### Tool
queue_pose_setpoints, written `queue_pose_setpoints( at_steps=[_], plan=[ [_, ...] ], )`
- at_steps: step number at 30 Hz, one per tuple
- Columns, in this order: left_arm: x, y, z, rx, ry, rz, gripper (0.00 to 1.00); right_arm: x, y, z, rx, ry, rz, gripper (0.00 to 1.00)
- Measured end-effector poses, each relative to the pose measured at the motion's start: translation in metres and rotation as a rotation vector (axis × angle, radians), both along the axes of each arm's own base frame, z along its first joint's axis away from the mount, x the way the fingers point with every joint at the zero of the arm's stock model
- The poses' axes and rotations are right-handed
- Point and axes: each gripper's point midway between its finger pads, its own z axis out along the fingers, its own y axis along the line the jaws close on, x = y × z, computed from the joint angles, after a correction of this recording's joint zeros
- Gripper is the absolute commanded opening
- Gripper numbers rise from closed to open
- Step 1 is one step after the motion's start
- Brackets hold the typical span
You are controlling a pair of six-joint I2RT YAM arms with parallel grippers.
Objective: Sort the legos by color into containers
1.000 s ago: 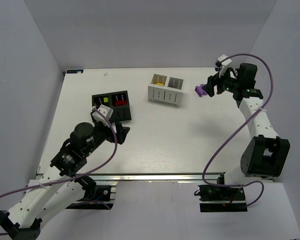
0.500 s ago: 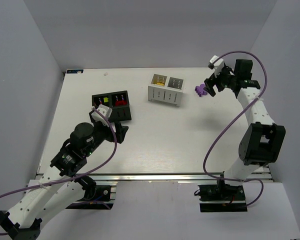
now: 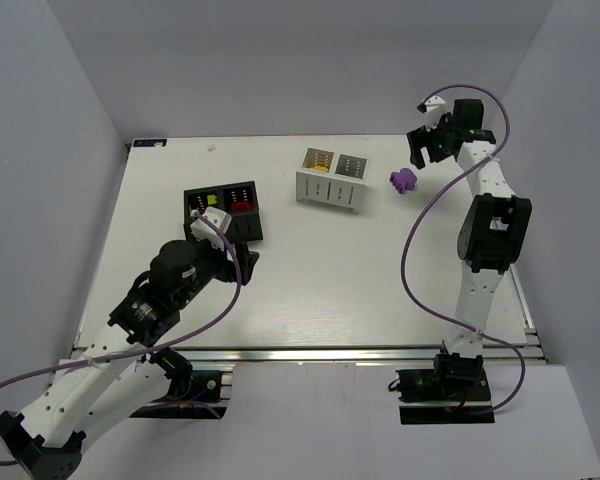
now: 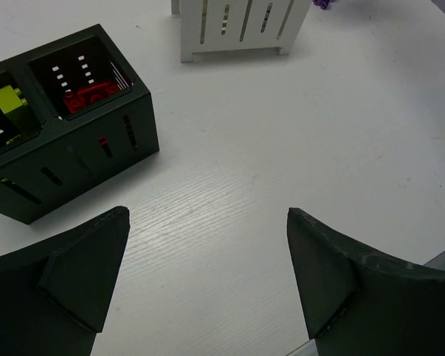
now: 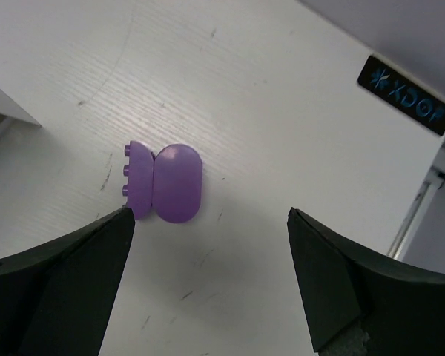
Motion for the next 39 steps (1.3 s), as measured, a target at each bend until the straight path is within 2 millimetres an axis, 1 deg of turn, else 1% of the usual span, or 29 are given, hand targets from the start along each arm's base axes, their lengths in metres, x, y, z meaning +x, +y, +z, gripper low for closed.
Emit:
queue_pose_setpoints(
  at_steps=[1,2,5,8,11,13,18,21,29,34,39],
  plan=[
    [0.000,0.000,-0.001,0.002,0.002,0.001,0.97,-0.003,0.000,-0.010,0.013,0.029,-0.015,0.89],
    [0.001,0.000,-0.001,0.005,0.002,0.002,0.97,-0.005,0.001,-0.015,0.021,0.044,-0.024,0.89],
    [0.001,0.001,-0.002,0.008,0.002,0.005,0.97,-0.005,0.001,-0.023,0.046,0.057,-0.048,0.89],
    [0.002,0.000,-0.003,0.011,0.006,0.005,0.97,0.004,0.000,-0.023,0.071,0.048,-0.087,0.88],
    [0.002,0.000,-0.005,0.016,0.012,0.005,0.97,0.021,0.002,-0.026,0.111,0.031,-0.123,0.86],
    [0.003,0.000,-0.006,0.017,0.013,0.005,0.97,0.024,0.005,-0.037,0.146,0.054,-0.151,0.85],
    [0.003,0.000,-0.006,0.019,0.013,0.004,0.97,0.022,0.010,-0.070,0.244,0.149,-0.245,0.83],
    [0.003,-0.001,-0.006,0.021,0.012,0.003,0.97,0.021,0.015,-0.082,0.282,0.186,-0.291,0.83],
    [0.004,-0.001,-0.008,0.029,0.018,0.002,0.97,0.030,0.020,-0.084,0.274,0.150,-0.374,0.84],
    [0.004,-0.001,-0.008,0.028,0.018,0.002,0.97,0.032,0.033,-0.085,0.237,0.133,-0.391,0.80],
    [0.004,-0.001,-0.008,0.028,0.018,0.002,0.97,0.032,0.040,-0.087,0.213,0.124,-0.428,0.78]
  ],
)
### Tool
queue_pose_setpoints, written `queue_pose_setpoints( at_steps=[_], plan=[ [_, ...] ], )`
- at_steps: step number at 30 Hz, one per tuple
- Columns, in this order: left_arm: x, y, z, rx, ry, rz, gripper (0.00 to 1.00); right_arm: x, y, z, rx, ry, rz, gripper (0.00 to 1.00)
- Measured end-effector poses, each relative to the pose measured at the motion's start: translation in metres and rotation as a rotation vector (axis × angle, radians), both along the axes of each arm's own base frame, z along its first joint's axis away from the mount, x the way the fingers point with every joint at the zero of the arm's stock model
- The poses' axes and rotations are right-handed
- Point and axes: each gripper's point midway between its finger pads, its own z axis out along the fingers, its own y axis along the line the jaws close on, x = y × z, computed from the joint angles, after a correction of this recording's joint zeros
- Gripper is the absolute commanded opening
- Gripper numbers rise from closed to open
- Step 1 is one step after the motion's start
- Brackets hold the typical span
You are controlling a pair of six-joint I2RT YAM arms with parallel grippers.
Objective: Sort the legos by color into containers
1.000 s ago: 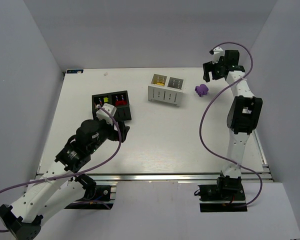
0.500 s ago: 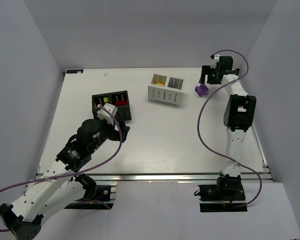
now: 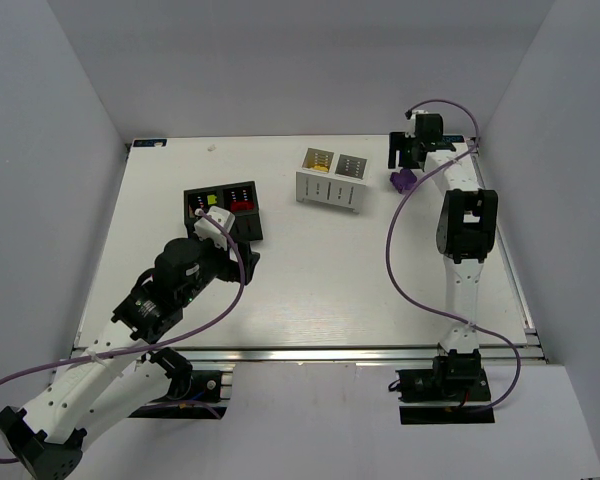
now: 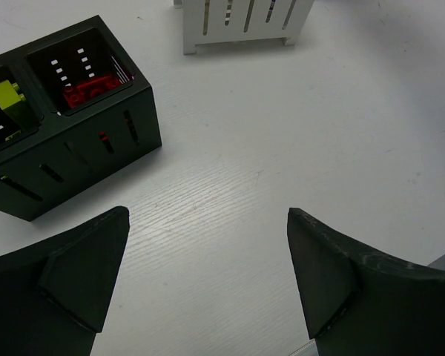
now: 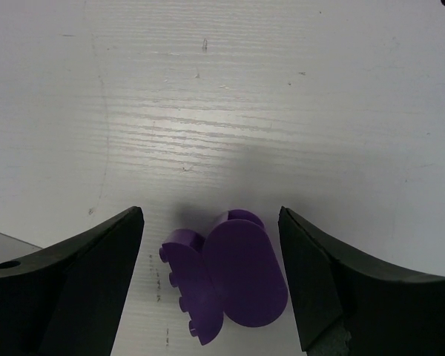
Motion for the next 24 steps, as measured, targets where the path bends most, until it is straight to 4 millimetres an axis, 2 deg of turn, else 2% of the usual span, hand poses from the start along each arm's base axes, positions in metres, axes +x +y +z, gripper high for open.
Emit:
queue_pose_setpoints(
  at_steps=[9,20,24],
  plan=[
    [-0.001,0.000,0.002,-0.004,-0.005,0.000,0.97,-0.002,-0.015,-0.010,-0.046,0.010,-0.066,0.77],
    [-0.001,0.001,0.004,-0.009,-0.011,0.000,0.97,-0.006,-0.020,-0.018,-0.055,0.029,-0.085,0.73],
    [-0.002,0.001,0.004,-0.010,-0.013,0.000,0.97,-0.011,-0.020,-0.028,-0.057,0.049,-0.085,0.71]
  ],
)
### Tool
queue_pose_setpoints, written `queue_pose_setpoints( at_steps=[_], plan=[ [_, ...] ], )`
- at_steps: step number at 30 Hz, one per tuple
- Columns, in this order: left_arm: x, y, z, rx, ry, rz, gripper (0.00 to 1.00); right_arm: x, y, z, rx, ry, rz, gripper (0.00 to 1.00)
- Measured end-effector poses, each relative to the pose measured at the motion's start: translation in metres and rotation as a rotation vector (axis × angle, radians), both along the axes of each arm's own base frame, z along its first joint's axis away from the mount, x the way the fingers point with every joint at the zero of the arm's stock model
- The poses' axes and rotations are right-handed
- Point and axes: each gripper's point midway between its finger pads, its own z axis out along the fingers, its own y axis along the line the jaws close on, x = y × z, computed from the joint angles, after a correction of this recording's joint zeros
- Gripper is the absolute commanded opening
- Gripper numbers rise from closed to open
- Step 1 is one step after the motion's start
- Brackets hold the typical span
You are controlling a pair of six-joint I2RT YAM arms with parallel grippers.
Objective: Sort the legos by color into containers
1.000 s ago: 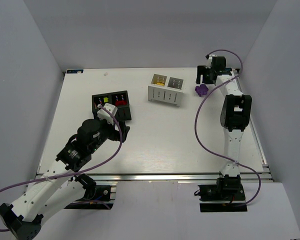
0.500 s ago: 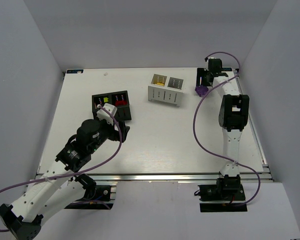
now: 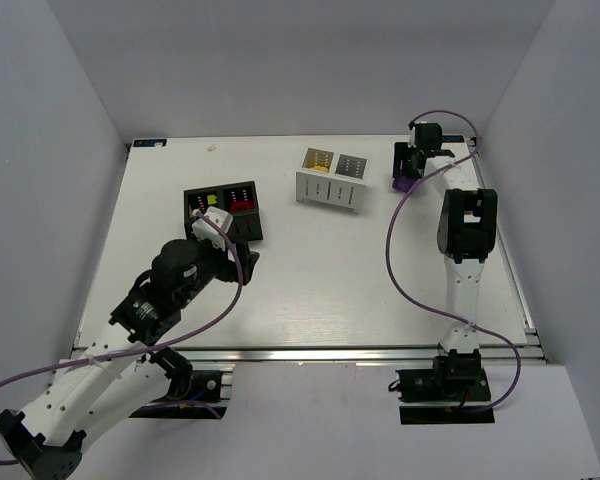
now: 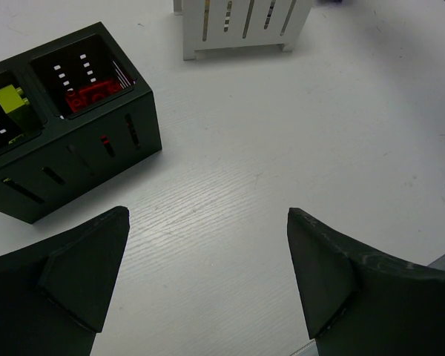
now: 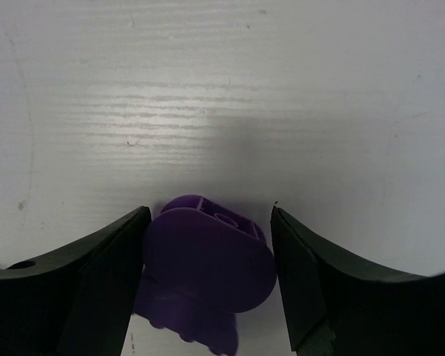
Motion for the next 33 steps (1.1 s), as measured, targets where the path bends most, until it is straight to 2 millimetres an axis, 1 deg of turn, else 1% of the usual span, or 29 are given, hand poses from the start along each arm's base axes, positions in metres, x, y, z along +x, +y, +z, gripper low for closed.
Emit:
queue_pose_setpoints(
  at_steps=[3,4,8,11,15,19,28,29,32,33],
  plan=[
    [0.000,0.000,0.001,-0.001,-0.002,0.000,0.97,-0.008,-0.001,-0.013,-0.001,0.029,-0.001,0.71],
    [0.000,0.000,0.001,-0.002,-0.003,0.000,0.97,-0.008,0.000,-0.015,0.004,0.025,-0.002,0.71],
    [-0.002,0.001,0.004,-0.009,-0.011,0.000,0.97,-0.013,-0.002,-0.014,0.004,0.025,-0.003,0.72],
    [-0.002,0.002,0.006,-0.013,-0.017,-0.001,0.97,-0.017,-0.002,-0.014,0.004,0.030,-0.002,0.74],
    [-0.003,0.002,0.008,-0.017,-0.023,-0.001,0.97,-0.019,-0.002,-0.014,0.002,0.035,-0.002,0.80],
    [-0.004,0.003,0.009,-0.021,-0.027,-0.002,0.97,-0.021,-0.003,-0.015,0.000,0.043,-0.002,0.81],
    [-0.006,0.001,0.011,-0.030,-0.033,-0.014,0.97,-0.026,-0.003,-0.015,-0.003,0.064,-0.004,0.70],
    [-0.006,0.001,0.012,-0.030,-0.034,-0.015,0.97,-0.026,-0.003,-0.015,-0.004,0.066,-0.004,0.66],
    [-0.007,0.001,0.012,-0.032,-0.035,-0.017,0.97,-0.027,-0.003,-0.015,-0.003,0.069,-0.003,0.61],
    [-0.007,0.001,0.012,-0.032,-0.034,-0.019,0.97,-0.027,-0.003,-0.015,-0.002,0.070,-0.001,0.57]
  ],
)
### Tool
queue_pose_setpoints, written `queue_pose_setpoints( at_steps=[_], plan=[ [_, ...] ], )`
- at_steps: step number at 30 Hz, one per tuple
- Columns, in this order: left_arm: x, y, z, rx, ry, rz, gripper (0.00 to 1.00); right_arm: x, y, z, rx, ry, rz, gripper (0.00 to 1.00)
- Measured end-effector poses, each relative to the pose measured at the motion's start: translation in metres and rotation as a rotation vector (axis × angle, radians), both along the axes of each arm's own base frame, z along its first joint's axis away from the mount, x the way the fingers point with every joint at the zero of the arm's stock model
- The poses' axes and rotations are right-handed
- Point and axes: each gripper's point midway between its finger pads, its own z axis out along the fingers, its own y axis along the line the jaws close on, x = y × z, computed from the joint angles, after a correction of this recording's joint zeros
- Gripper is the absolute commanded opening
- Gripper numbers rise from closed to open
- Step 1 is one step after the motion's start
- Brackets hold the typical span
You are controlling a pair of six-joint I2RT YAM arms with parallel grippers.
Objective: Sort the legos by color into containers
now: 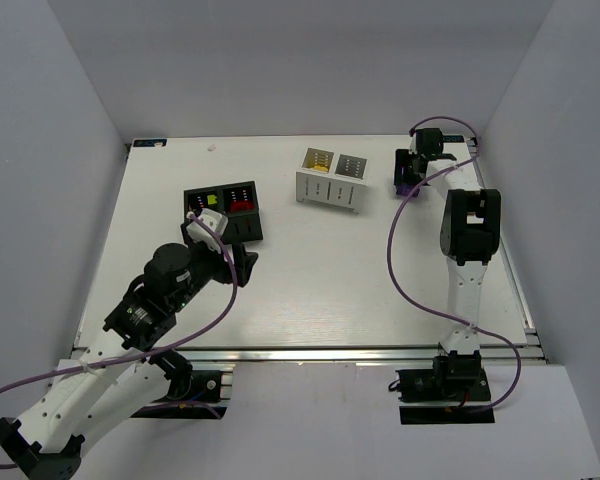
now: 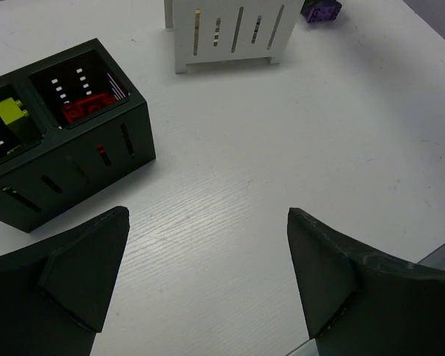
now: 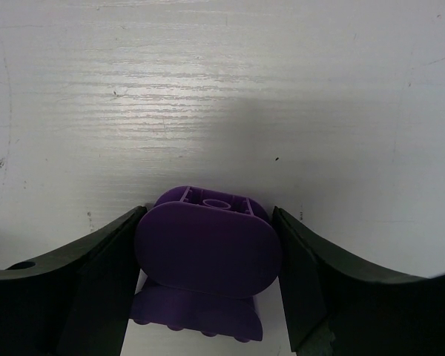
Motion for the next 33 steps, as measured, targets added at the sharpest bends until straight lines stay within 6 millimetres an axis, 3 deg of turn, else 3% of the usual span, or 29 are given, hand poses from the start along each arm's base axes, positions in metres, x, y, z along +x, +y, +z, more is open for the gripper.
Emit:
queue_pose_setpoints(
  at_steps=[5,9,13,17,21,24,29,33],
  plan=[
    [-0.003,-0.006,0.001,-0.011,0.000,-0.039,0.98,-0.004,0.005,0.005,0.023,-0.002,0.026,0.44],
    [-0.011,-0.022,-0.002,-0.032,0.006,-0.136,0.98,-0.033,0.017,0.021,0.067,-0.006,0.106,0.40],
    [-0.015,-0.043,-0.003,-0.064,0.030,-0.237,0.98,-0.060,0.035,0.076,0.133,-0.090,0.209,0.30],
    [-0.020,-0.074,-0.008,-0.153,0.115,-0.340,0.98,-0.088,0.057,0.159,0.216,-0.259,0.340,0.22],
    [-0.023,-0.105,0.010,-0.343,0.167,-0.437,0.98,-0.144,0.085,0.221,0.323,-0.391,0.514,0.19],
    [-0.026,-0.123,0.025,-0.503,0.186,-0.493,0.98,-0.189,0.106,0.249,0.411,-0.459,0.654,0.18],
    [-0.019,-0.146,0.032,-0.678,0.269,-0.526,0.98,-0.247,0.138,0.277,0.589,-0.523,0.871,0.16],
    [-0.018,-0.166,0.040,-0.794,0.334,-0.583,0.98,-0.285,0.155,0.289,0.720,-0.555,1.037,0.16]
  ],
)
